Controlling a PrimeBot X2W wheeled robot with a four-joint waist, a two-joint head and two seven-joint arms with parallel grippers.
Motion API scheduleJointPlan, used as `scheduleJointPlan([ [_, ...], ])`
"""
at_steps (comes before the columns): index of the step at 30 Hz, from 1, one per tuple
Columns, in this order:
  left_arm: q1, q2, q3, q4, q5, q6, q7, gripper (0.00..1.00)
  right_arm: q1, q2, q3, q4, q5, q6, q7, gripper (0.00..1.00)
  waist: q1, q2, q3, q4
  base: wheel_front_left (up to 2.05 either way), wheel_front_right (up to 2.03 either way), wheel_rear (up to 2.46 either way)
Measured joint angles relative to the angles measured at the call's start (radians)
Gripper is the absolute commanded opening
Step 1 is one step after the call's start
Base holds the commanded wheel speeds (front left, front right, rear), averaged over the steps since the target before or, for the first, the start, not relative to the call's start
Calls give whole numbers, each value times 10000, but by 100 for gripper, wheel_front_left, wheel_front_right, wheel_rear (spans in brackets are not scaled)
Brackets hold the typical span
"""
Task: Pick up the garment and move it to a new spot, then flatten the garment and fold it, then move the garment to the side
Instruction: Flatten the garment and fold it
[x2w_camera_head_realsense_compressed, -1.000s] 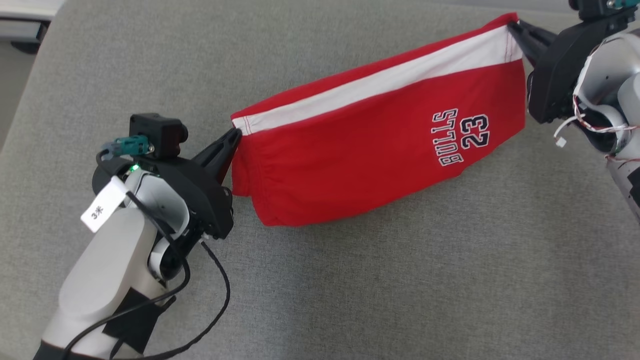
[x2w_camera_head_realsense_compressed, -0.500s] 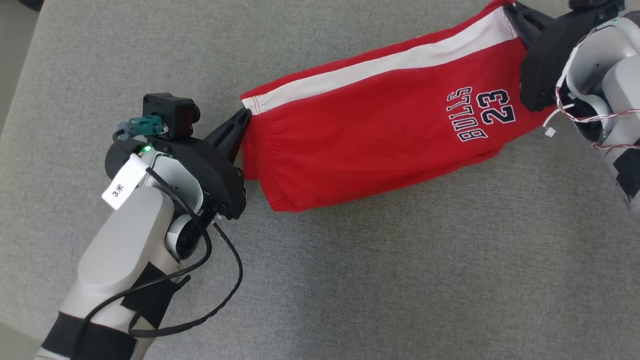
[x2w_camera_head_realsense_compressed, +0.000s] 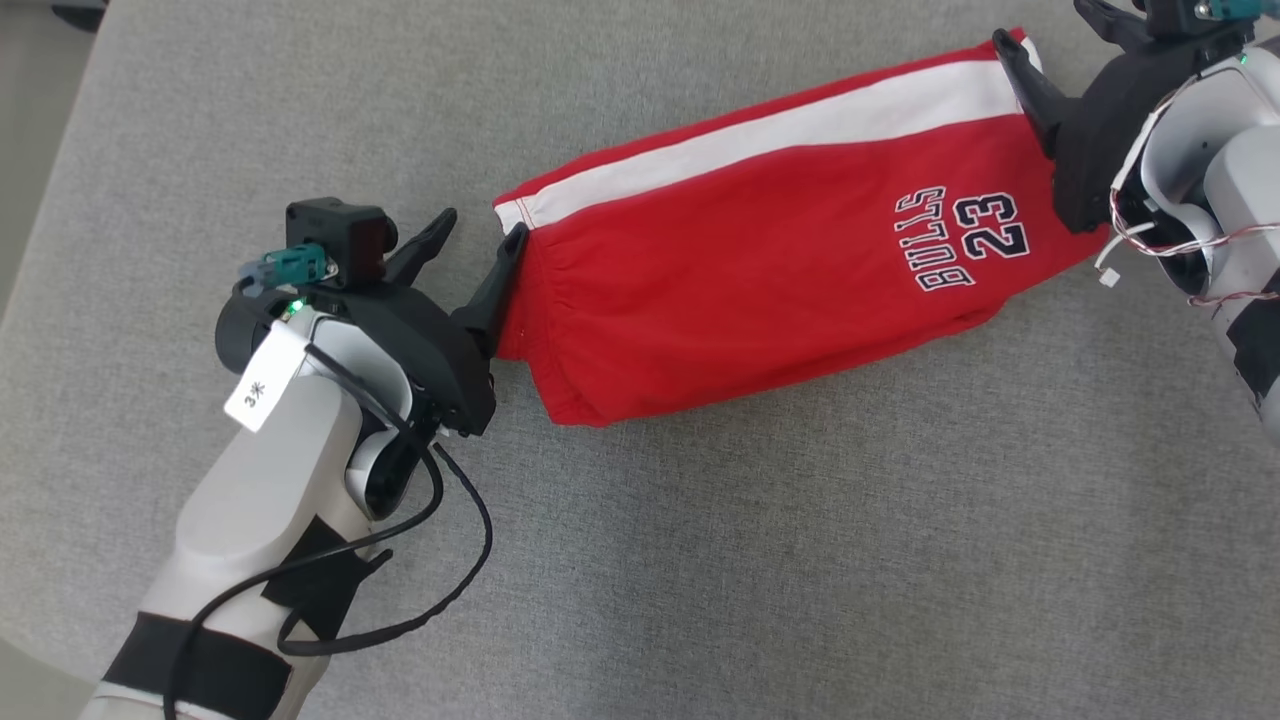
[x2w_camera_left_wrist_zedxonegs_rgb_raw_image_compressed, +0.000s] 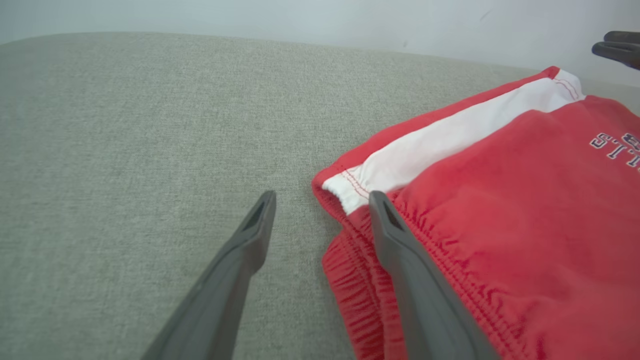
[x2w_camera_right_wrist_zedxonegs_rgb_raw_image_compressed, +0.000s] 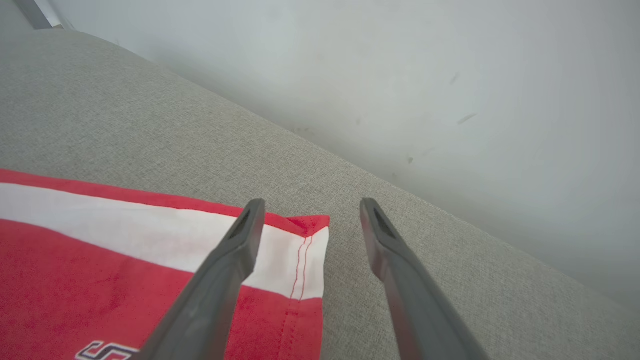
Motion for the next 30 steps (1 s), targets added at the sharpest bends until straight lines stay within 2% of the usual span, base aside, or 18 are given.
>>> scheduleJointPlan([
  [8,523,-23,105,291,25,29,-1026,100,923,-207,61,163,568,0,-1076,100,-1,0,-552,-47,0,0,0],
  [15,1729,-132,125,-268,61,458,-2036,100,2031,-263,46,104,1032,0,-1716,100,-2,-1,-991,-164,0,0,0],
  [21,2115,-399,71,-646,21,454,-2176,100,2346,-297,155,77,1208,0,-1894,100,-1,-1,-1104,-291,0,0,0],
  [30,2095,-330,-61,-297,54,437,-2173,100,2323,21,554,25,1310,0,-1689,100,-2,-1,-1064,-453,0,0,0],
])
